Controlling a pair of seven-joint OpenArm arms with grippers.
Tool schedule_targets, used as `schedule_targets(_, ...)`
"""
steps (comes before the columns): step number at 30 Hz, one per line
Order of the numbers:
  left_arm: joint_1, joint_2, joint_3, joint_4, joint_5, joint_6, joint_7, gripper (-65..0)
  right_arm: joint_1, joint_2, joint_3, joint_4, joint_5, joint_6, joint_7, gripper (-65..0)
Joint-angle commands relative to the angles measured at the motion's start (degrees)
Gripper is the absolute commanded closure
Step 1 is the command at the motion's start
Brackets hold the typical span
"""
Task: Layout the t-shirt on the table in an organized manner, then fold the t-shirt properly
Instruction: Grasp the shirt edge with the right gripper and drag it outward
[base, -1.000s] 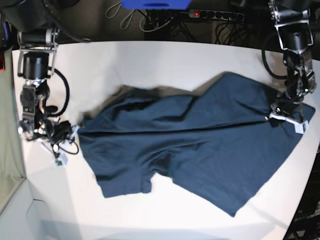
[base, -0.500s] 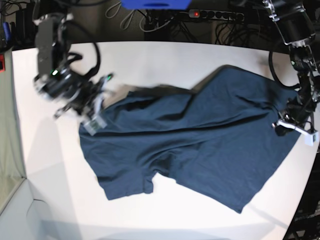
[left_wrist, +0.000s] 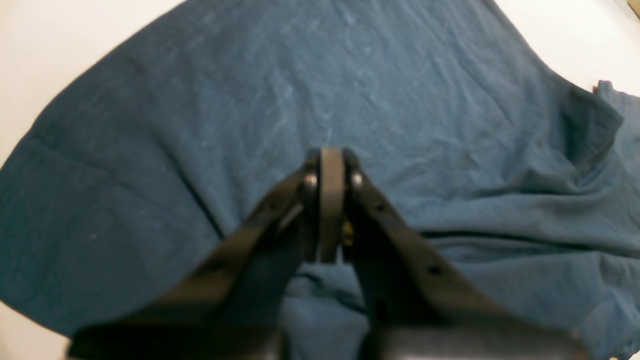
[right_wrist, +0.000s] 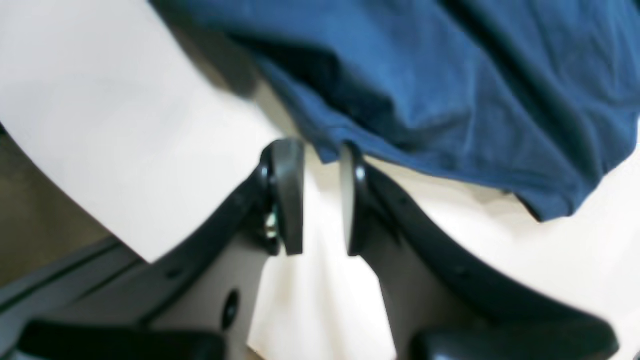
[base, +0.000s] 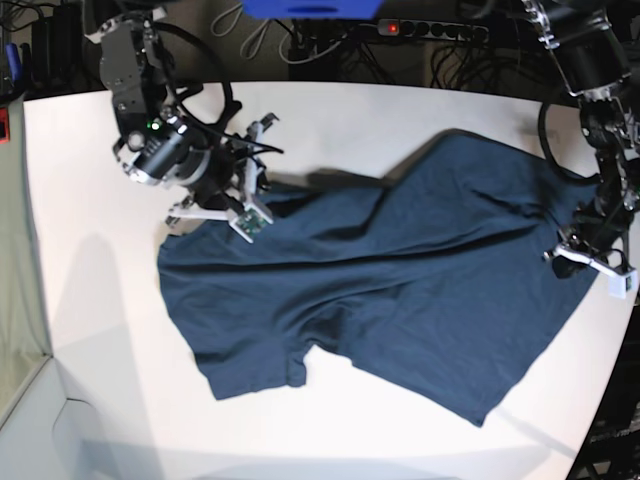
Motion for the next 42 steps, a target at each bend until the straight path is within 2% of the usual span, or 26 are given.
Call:
schedule_targets(1, -0.4, -0.9, -0.2, 0.9, -0.7, -0.3, -1.0, -0.4, 1.2, 0.2, 0.1, 0.8, 0.2, -0.2, 0.9, -14.0)
schedule_targets(7, 0.2, -0.8, -0.2, 0.9, -0.8, -0.3, -1.1, -0.4, 2.4, 0.3, -4.8, -0.4, 0.2, -0.2, 0.9, -14.7)
schedule_targets(9, 0.2, -0.8, -0.3, 0.9, -1.0, -0.3, -1.1, -0.4, 3.3, 0.2, -5.2, -2.6, 0.2, -0.2, 0.8, -19.4)
schedule_targets(14, 0.2, -0.8, -0.4, 0.9, -0.8, -0.4, -1.1, -0.4, 5.2, 0.3, -7.9, -6.3, 0.2, -0.2, 1.0, -39.8)
schedule_targets(16, 0.2, -0.8, -0.4, 0.9, -0.8, -0.4, -1.1, -0.4, 5.2, 0.3, -8.2, -6.2, 0.2, -0.2, 1.2, -42.7)
schedule_targets(25, -0.4, -0.8, -0.5, -2.5, -0.8, -0.4, -1.2, -0.4, 6.7, 0.2, -8.2, -7.2, 0.2, -0.2, 2.5, -42.9)
schedule_targets(35, -1.4, -1.4, -0.2, -11.7, -0.8, -0.4, -7.3, -0.4, 7.0, 0.2, -8.2, -12.1, 0.2, -0.2, 7.5, -42.3)
schedule_targets(38, -1.5, -1.5, -0.2, -14.1, -0.8, -0.4, -8.8, -0.4, 7.0, 0.2, -8.2, -15.0, 0.2, -0.1, 9.2, -36.9)
schedule_targets(42, -1.5, -1.5, -0.2, -16.0, -0.7, -0.4, -9.9, -0.4, 7.1, 0.2, -8.2, -17.8, 0.2, 0.0, 10.6, -25.9)
